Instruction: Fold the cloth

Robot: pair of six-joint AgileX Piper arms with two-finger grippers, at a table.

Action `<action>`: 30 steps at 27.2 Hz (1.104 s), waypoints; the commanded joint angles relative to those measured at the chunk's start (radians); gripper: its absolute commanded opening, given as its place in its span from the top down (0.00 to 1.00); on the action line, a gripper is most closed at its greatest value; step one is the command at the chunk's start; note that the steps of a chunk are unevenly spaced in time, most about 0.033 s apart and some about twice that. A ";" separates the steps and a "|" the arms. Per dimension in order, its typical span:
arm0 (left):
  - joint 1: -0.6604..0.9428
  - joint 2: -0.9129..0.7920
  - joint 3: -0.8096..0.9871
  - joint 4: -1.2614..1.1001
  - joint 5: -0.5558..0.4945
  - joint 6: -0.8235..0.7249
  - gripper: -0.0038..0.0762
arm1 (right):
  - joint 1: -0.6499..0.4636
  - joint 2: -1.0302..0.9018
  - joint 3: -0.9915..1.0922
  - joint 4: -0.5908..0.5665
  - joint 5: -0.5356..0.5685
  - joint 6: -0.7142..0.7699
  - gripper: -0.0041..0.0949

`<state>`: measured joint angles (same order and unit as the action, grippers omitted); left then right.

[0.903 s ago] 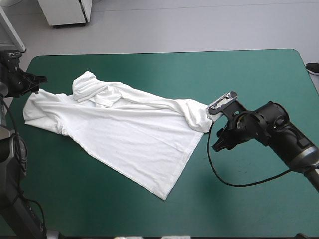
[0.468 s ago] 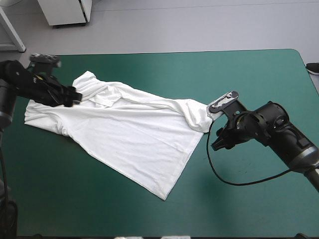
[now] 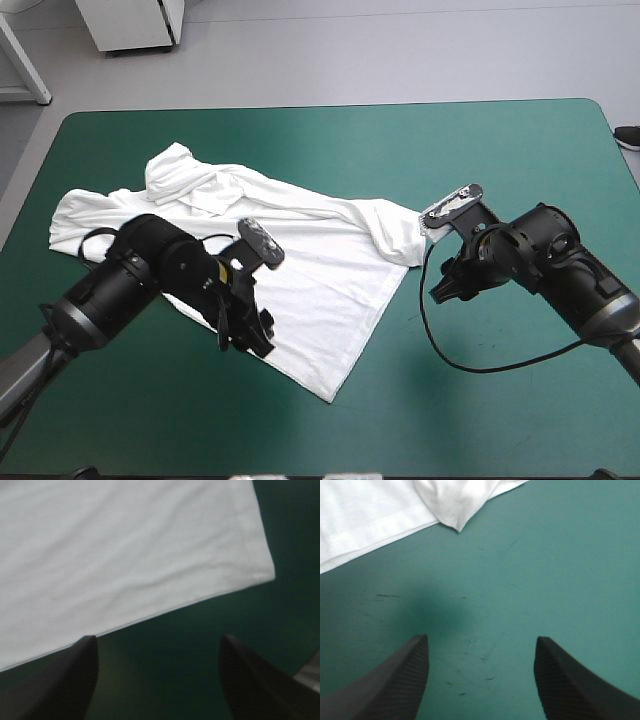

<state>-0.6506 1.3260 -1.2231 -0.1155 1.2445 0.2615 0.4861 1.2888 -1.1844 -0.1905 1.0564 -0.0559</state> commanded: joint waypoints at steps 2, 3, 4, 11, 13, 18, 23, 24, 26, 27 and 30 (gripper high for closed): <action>-0.109 0.020 0.017 -0.012 -0.022 -0.009 0.33 | -0.001 -0.032 -0.024 -0.051 -0.026 0.003 0.38; -0.128 0.032 0.017 -0.018 -0.037 -0.007 0.33 | -0.001 -0.032 -0.024 -0.053 -0.026 0.005 0.38; -0.154 0.049 0.017 -0.026 -0.050 -0.004 0.33 | -0.001 -0.032 -0.024 -0.054 -0.026 0.009 0.38; -0.308 0.169 0.017 0.012 -0.158 0.021 0.33 | -0.001 -0.019 -0.024 -0.056 -0.029 0.009 0.45; -0.315 0.200 0.017 -0.003 -0.192 0.024 0.33 | -0.001 -0.017 -0.026 -0.056 -0.029 0.009 0.48; -0.317 0.272 0.043 -0.010 -0.249 0.037 0.33 | -0.001 -0.009 -0.026 -0.074 -0.031 0.009 0.49; -0.317 0.272 0.151 -0.036 -0.311 0.045 0.33 | -0.001 -0.009 -0.026 -0.105 -0.036 0.009 0.49; -0.317 0.272 0.173 -0.049 -0.336 0.049 0.33 | -0.001 -0.009 -0.026 -0.105 -0.036 0.011 0.49; -0.317 0.272 0.204 -0.063 -0.366 0.063 0.33 | -0.001 -0.009 -0.026 -0.105 -0.036 0.011 0.49; -0.317 0.272 0.211 -0.066 -0.379 0.064 0.33 | -0.001 -0.009 -0.026 -0.105 -0.038 0.013 0.49; -0.317 0.272 0.220 -0.108 -0.444 0.064 0.36 | -0.001 -0.007 -0.026 -0.101 -0.045 0.015 0.50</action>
<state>-0.9614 1.6104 -1.0034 -0.1563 0.8676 0.3227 0.4861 1.3021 -1.1844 -0.2649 1.0505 -0.0441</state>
